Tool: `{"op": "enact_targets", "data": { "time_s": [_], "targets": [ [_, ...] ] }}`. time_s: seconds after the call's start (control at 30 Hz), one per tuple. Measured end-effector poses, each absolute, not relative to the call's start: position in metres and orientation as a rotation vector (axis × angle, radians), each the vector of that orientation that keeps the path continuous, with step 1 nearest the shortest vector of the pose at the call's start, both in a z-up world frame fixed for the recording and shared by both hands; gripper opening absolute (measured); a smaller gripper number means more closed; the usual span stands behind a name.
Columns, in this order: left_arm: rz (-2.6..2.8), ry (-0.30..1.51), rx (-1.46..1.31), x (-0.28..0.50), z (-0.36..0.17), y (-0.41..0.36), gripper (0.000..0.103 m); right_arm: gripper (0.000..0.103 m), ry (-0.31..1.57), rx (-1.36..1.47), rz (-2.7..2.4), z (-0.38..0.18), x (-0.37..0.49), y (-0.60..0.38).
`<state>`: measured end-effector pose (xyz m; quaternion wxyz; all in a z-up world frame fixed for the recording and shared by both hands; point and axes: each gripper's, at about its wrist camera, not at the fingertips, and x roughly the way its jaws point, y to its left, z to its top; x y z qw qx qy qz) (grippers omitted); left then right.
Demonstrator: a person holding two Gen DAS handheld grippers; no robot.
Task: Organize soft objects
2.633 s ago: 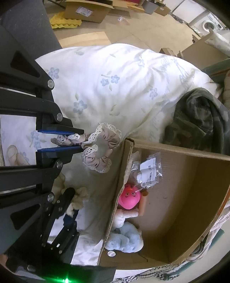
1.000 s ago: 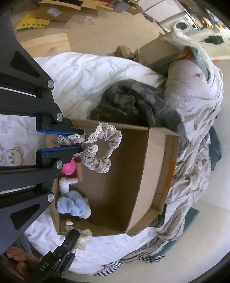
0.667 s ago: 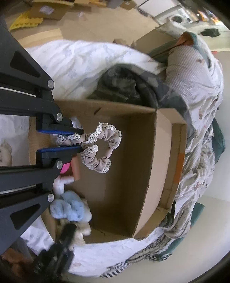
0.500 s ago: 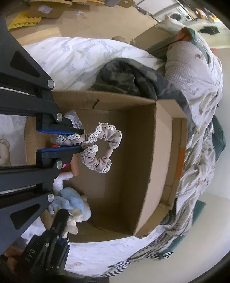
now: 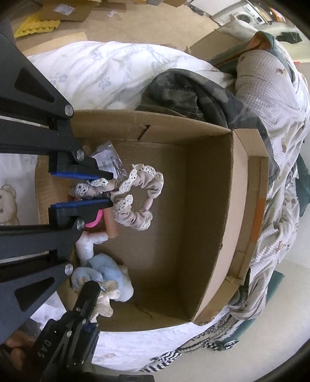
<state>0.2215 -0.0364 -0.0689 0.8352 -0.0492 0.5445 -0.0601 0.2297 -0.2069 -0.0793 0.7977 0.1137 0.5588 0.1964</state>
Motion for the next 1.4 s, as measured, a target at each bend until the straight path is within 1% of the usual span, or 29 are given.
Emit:
{"op": "enact_targets", "data": {
  "time_s": [0.1,0.23,0.27,0.3,0.33,0.37,0.4,0.43,0.47,0.5,0.57,0.6,0.63,0.67,0.7,0.83,0.9,0.93,0.97,1.0,1.03,1.07,1.13,1.27,1.4],
  "targets": [
    [-0.122,1.166,-0.078,0.220,-0.071,-0.039,0.014,0.023,1.200,0.246,0.421,-0.079,0.231,-0.208],
    [-0.110,1.180,-0.053,0.220,-0.072,-0.042,0.017,0.023,1.198,0.269,0.415,-0.080,0.232,-0.213],
    [-0.106,1.178,-0.051,0.220,-0.071,-0.042,0.021,0.024,1.196,0.274,0.415,-0.079,0.232,-0.214],
    [-0.099,1.174,-0.050,0.219,-0.070,-0.042,0.024,0.027,1.191,0.279,0.416,-0.078,0.232,-0.214],
    [-0.094,1.168,-0.049,0.219,-0.069,-0.042,0.032,0.031,1.186,0.284,0.415,-0.078,0.232,-0.215],
    [-0.087,1.158,-0.048,0.218,-0.066,-0.042,0.043,0.034,1.182,0.291,0.414,-0.077,0.232,-0.216],
    [-0.081,1.142,-0.051,0.217,-0.063,-0.041,0.048,0.039,1.178,0.298,0.414,-0.076,0.232,-0.217],
    [-0.078,1.130,-0.054,0.216,-0.061,-0.040,0.053,0.054,1.172,0.305,0.414,-0.074,0.231,-0.218],
    [-0.074,1.112,-0.054,0.214,-0.057,-0.039,0.054,0.060,1.164,0.312,0.414,-0.072,0.231,-0.219],
    [-0.065,1.097,-0.044,0.213,-0.054,-0.039,0.054,0.070,1.148,0.323,0.411,-0.069,0.230,-0.221],
    [-0.038,1.060,-0.027,0.209,-0.046,-0.035,0.054,0.075,1.125,0.335,0.404,-0.064,0.229,-0.223],
    [-0.025,1.043,-0.027,0.207,-0.041,-0.033,0.054,0.080,1.116,0.337,0.394,-0.061,0.229,-0.224],
    [-0.013,1.031,-0.032,0.205,-0.037,-0.030,0.054,0.089,1.100,0.340,0.382,-0.058,0.227,-0.225],
    [-0.008,1.021,-0.038,0.204,-0.035,-0.027,0.054,0.095,1.079,0.344,0.369,-0.054,0.225,-0.227],
    [-0.004,1.008,-0.046,0.201,-0.031,-0.024,0.054,0.103,1.061,0.347,0.358,-0.050,0.224,-0.229],
    [0.037,0.958,-0.034,0.189,-0.017,-0.013,0.054,0.103,0.977,0.346,0.311,-0.034,0.213,-0.237],
    [0.038,0.933,-0.046,0.183,-0.010,-0.007,0.058,0.103,0.919,0.314,0.255,-0.024,0.204,-0.241],
    [0.037,0.917,-0.055,0.179,-0.006,-0.004,0.067,0.103,0.893,0.308,0.247,-0.019,0.199,-0.243],
    [0.043,0.901,-0.055,0.175,-0.002,-0.004,0.079,0.103,0.877,0.305,0.243,-0.014,0.195,-0.244],
    [0.059,0.877,-0.047,0.170,0.003,-0.003,0.084,0.103,0.865,0.302,0.235,-0.011,0.192,-0.246],
    [0.070,0.853,-0.040,0.166,0.007,-0.003,0.093,0.103,0.856,0.295,0.227,-0.009,0.188,-0.246],
    [0.073,0.835,-0.037,0.161,0.010,-0.002,0.099,0.103,0.851,0.288,0.220,-0.007,0.184,-0.247],
    [0.067,0.827,-0.035,0.154,0.013,-0.003,0.102,0.103,0.849,0.286,0.217,-0.005,0.177,-0.248],
    [0.019,0.864,-0.039,0.140,0.009,-0.007,0.102,0.103,0.855,0.280,0.213,-0.008,0.162,-0.246],
    [-0.015,0.824,-0.058,0.123,0.009,-0.008,0.102,0.103,0.850,0.199,0.195,-0.011,0.144,-0.234]
  ]
}}
